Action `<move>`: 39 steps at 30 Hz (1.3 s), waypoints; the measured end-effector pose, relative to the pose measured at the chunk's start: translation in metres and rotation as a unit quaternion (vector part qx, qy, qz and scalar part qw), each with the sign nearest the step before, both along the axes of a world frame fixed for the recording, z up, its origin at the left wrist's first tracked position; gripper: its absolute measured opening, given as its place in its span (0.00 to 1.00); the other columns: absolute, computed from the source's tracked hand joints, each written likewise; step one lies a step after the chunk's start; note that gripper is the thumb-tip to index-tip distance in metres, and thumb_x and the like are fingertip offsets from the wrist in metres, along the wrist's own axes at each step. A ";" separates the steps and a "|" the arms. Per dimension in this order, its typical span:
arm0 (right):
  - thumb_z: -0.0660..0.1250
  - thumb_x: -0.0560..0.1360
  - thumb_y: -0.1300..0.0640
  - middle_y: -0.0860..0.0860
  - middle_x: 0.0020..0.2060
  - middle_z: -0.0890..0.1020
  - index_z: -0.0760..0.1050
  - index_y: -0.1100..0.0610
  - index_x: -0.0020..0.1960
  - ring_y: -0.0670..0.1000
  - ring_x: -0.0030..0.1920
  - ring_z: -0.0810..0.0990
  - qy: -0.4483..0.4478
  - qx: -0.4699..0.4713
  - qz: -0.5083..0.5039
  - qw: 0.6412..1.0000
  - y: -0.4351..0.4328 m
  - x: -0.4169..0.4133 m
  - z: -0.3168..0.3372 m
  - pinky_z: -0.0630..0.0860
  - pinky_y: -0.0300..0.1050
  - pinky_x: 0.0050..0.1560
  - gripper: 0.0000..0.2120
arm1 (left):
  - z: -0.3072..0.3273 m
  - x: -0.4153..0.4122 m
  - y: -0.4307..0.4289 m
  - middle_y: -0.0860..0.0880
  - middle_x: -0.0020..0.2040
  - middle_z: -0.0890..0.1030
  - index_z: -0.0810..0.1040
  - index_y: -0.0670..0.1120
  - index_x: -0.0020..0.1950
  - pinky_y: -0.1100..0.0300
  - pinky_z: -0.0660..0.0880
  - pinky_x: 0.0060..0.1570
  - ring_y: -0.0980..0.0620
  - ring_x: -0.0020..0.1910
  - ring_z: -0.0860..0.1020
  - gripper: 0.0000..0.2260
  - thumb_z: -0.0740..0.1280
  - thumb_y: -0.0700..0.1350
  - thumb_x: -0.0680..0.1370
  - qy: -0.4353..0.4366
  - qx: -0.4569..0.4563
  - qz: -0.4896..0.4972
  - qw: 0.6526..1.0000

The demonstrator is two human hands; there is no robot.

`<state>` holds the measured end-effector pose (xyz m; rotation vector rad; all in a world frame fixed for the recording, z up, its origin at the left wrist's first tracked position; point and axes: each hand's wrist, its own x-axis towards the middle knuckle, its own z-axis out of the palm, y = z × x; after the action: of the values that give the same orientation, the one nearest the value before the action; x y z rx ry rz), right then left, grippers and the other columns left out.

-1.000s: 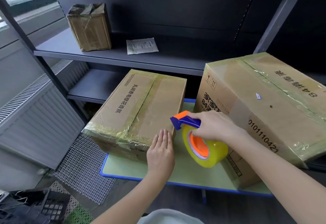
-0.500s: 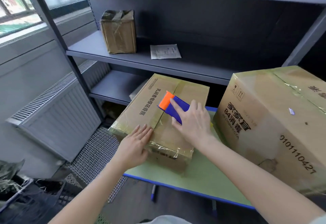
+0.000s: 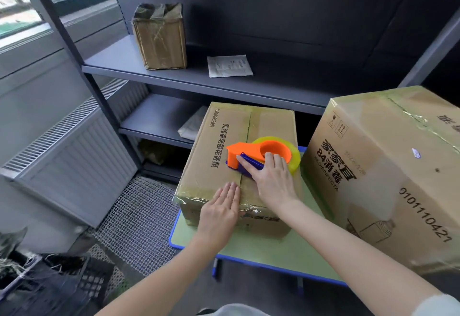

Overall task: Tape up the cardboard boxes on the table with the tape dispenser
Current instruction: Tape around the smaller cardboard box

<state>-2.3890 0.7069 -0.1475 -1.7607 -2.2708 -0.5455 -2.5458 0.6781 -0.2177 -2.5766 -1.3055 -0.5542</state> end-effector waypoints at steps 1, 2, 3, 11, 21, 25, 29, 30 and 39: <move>0.78 0.60 0.65 0.61 0.40 0.76 0.72 0.45 0.67 0.60 0.37 0.76 0.000 0.000 0.003 1.000 0.000 0.002 0.000 0.77 0.53 0.41 0.39 | 0.000 0.003 0.000 0.40 0.55 0.82 0.81 0.36 0.55 0.54 0.76 0.56 0.46 0.55 0.81 0.25 0.81 0.41 0.61 -0.007 -0.001 0.005 1.000; 0.78 0.60 0.65 0.61 0.40 0.76 0.72 0.45 0.68 0.60 0.37 0.76 0.002 0.000 0.007 1.000 0.001 0.003 0.000 0.77 0.53 0.42 0.39 | 0.000 0.004 0.000 0.40 0.55 0.82 0.81 0.36 0.55 0.54 0.76 0.56 0.46 0.55 0.81 0.26 0.81 0.41 0.60 -0.013 0.000 0.009 1.000; 0.78 0.60 0.65 0.61 0.40 0.76 0.72 0.45 0.68 0.60 0.37 0.76 0.005 0.001 0.011 1.000 0.001 0.003 -0.001 0.77 0.53 0.41 0.39 | 0.001 0.003 0.000 0.41 0.55 0.82 0.81 0.36 0.56 0.54 0.76 0.56 0.47 0.55 0.81 0.25 0.80 0.43 0.61 -0.023 0.000 0.011 1.000; 0.64 0.69 0.60 0.63 0.62 0.74 0.75 0.55 0.66 0.62 0.64 0.68 0.055 0.044 0.092 0.993 -0.007 -0.013 -0.010 0.68 0.56 0.65 0.25 | 0.039 -0.029 -0.013 0.44 0.55 0.82 0.81 0.38 0.55 0.61 0.70 0.60 0.47 0.55 0.81 0.19 0.58 0.48 0.74 -0.170 -0.055 0.038 0.983; 0.50 0.83 0.56 0.49 0.77 0.54 0.53 0.56 0.77 0.50 0.77 0.47 0.100 -0.295 0.278 0.909 0.003 -0.072 -0.014 0.49 0.44 0.74 0.23 | 0.047 -0.102 -0.005 0.47 0.35 0.74 0.71 0.42 0.37 0.58 0.64 0.33 0.51 0.34 0.70 0.17 0.58 0.51 0.81 -0.290 -0.283 0.299 0.864; 0.49 0.83 0.54 0.48 0.76 0.54 0.53 0.55 0.77 0.52 0.77 0.45 0.095 -0.315 0.289 0.899 0.015 -0.084 -0.020 0.39 0.39 0.72 0.22 | 0.041 -0.109 -0.003 0.45 0.34 0.76 0.74 0.38 0.39 0.59 0.66 0.32 0.53 0.30 0.69 0.20 0.57 0.52 0.81 -0.299 -0.319 0.262 0.861; 0.49 0.83 0.54 0.49 0.76 0.54 0.54 0.55 0.77 0.54 0.77 0.46 0.092 -0.325 0.299 0.892 0.023 -0.097 -0.023 0.37 0.40 0.72 0.22 | 0.043 -0.110 0.003 0.46 0.33 0.77 0.76 0.40 0.39 0.64 0.63 0.28 0.55 0.27 0.67 0.18 0.60 0.51 0.80 -0.303 -0.333 0.244 0.859; 0.50 0.83 0.54 0.49 0.76 0.55 0.55 0.55 0.76 0.54 0.77 0.46 0.095 -0.326 0.301 0.891 0.024 -0.100 -0.023 0.38 0.41 0.72 0.22 | 0.043 -0.112 0.004 0.46 0.33 0.78 0.77 0.41 0.39 0.65 0.63 0.27 0.56 0.27 0.67 0.16 0.61 0.50 0.80 -0.295 -0.332 0.239 0.864; 0.59 0.81 0.56 0.53 0.74 0.61 0.61 0.59 0.74 0.57 0.76 0.53 0.136 -0.292 0.334 0.886 0.032 -0.108 -0.037 0.43 0.43 0.72 0.23 | 0.029 -0.133 0.014 0.51 0.34 0.79 0.82 0.43 0.40 0.62 0.72 0.37 0.54 0.34 0.76 0.08 0.70 0.47 0.74 -0.243 -0.255 0.152 0.923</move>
<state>-2.4969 0.7390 -0.1847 -0.9791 -2.7482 0.5308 -2.6784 0.6919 -0.1887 -2.6133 -2.2323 -0.9376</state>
